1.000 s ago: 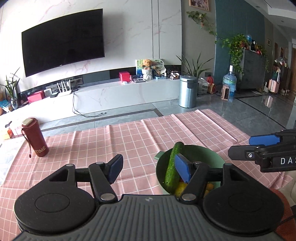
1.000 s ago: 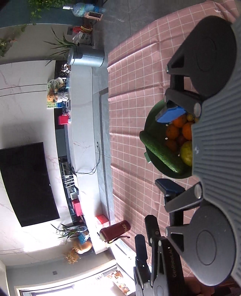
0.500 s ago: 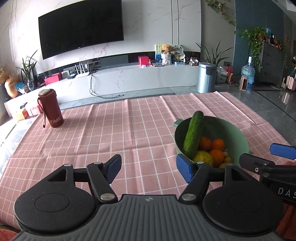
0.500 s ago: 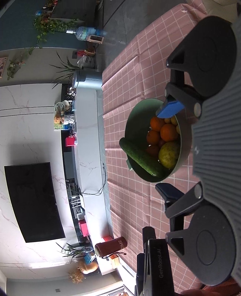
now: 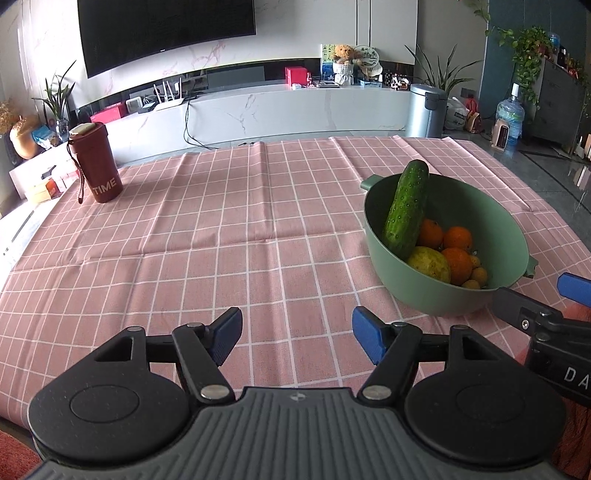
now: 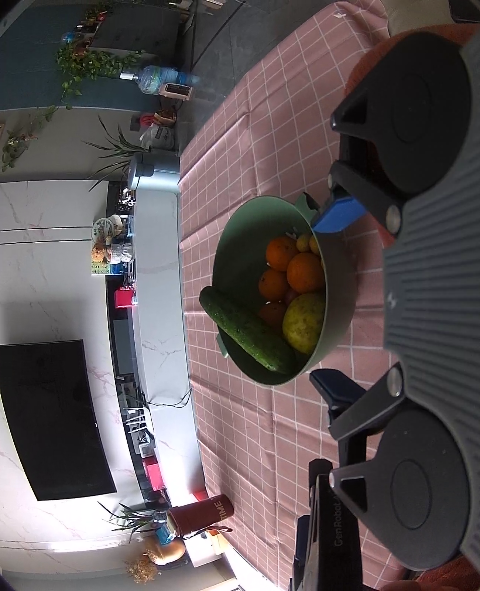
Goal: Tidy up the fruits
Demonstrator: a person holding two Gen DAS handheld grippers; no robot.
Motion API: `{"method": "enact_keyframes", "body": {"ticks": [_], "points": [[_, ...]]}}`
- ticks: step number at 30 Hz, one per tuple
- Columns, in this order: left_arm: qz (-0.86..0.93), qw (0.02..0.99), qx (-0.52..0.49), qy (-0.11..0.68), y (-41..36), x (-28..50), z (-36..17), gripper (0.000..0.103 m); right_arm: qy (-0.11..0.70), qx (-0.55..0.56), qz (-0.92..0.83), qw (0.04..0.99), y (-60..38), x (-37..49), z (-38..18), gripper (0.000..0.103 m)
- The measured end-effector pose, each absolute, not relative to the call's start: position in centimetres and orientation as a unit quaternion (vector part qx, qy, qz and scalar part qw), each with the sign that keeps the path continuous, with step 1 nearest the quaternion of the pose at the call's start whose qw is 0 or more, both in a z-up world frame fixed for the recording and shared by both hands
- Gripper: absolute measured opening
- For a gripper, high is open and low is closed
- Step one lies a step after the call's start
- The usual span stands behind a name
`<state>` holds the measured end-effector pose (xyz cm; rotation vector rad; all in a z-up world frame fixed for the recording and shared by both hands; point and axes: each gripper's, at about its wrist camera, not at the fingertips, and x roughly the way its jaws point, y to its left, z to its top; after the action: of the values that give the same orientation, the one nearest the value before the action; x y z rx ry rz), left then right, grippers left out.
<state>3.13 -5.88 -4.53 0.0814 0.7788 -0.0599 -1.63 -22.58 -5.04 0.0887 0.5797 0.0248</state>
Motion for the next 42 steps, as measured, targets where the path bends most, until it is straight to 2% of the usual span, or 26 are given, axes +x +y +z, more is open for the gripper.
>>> {"method": "enact_keyframes", "body": {"ticks": [42], "points": [[-0.022, 0.923, 0.037, 0.382, -5.47, 3.03, -4.02, 0.08, 0.274, 0.052, 0.019, 0.96, -22.65, -1.96, -5.01, 0.078]]}}
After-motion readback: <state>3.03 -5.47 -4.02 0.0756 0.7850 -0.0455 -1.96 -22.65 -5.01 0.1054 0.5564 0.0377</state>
